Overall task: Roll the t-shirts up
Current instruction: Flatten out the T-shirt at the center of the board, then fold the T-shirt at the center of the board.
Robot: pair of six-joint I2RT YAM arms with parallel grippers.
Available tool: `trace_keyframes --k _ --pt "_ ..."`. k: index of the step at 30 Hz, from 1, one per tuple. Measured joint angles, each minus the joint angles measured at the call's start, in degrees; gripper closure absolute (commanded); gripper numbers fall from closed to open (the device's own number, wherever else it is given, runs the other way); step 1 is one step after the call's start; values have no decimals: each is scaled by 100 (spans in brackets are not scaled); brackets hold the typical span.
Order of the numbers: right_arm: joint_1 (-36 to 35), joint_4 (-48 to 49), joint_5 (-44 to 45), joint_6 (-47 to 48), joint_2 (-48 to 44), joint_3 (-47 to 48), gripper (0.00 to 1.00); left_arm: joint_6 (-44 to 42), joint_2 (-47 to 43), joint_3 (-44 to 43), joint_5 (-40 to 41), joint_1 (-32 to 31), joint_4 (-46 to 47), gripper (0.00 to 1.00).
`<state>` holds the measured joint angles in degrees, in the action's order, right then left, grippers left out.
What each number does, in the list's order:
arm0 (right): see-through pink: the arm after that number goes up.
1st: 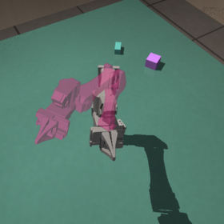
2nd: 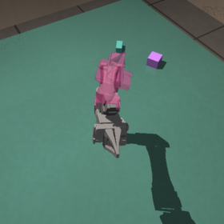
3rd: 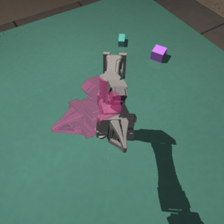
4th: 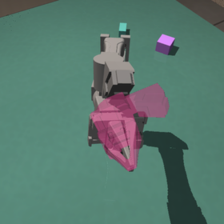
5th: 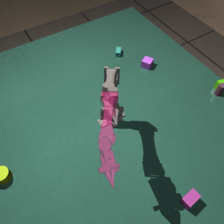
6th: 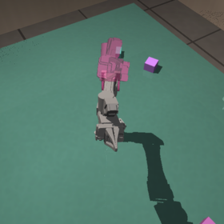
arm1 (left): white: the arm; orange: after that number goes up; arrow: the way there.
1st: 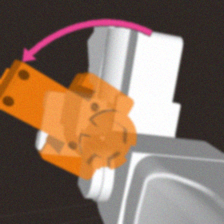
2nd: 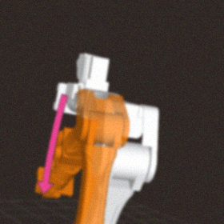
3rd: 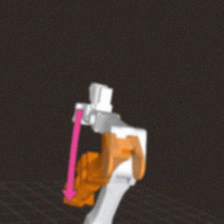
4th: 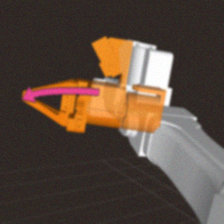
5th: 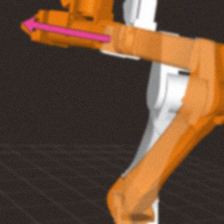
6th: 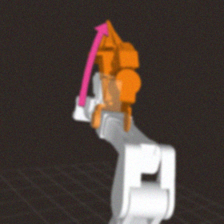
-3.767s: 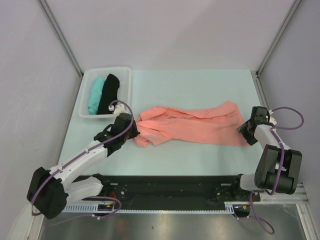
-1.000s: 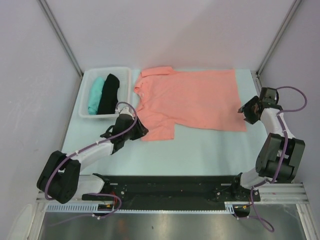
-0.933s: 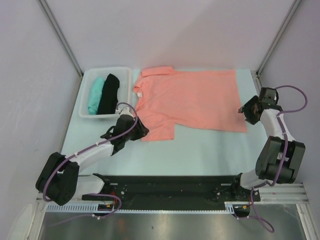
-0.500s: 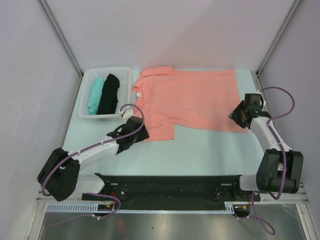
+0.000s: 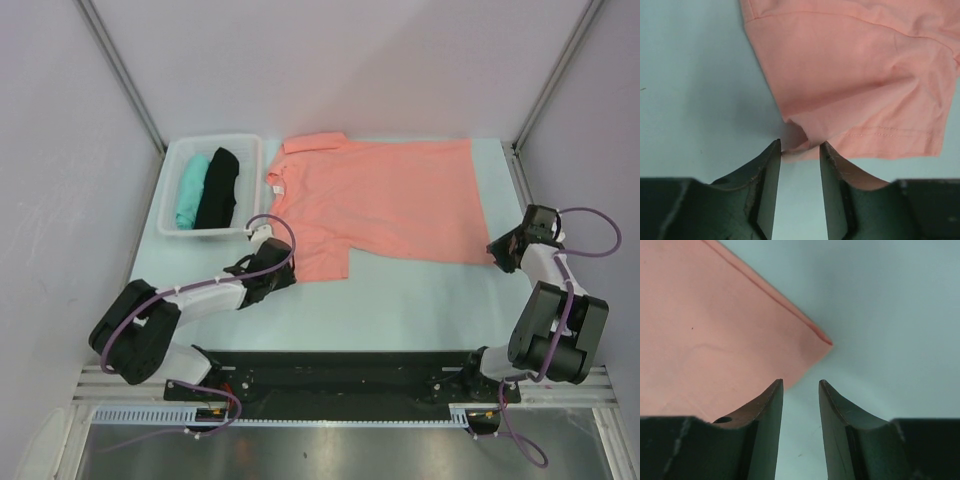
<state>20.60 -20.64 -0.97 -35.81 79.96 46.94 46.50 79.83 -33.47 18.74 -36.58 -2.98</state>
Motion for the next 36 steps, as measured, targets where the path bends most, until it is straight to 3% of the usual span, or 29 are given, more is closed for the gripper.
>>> trace_keyframes --k 5,13,17,18,20,22,30,36 --pt "155 149 2 -63 188 -22 61 7 155 20 -127 0 293 82" --pt "31 417 7 -192 772 -24 62 2 -15 190 -337 -33 476 99" --pt "13 675 -26 -302 1093 -22 78 2 -289 282 -435 -48 476 100" --pt "11 802 -13 -323 1128 -17 87 0 -352 295 -448 -48 476 100" --pt "13 903 -22 -350 1180 -20 96 -4 -496 308 -527 -55 450 100" --pt "15 907 17 -385 1191 -20 100 -20 -647 310 -599 -83 409 100" --pt "212 704 313 -365 776 -20 100 -31 -1421 514 -907 -404 160 100" --pt "498 258 682 -210 146 -20 100 155 -2118 841 -981 -1029 -258 100"
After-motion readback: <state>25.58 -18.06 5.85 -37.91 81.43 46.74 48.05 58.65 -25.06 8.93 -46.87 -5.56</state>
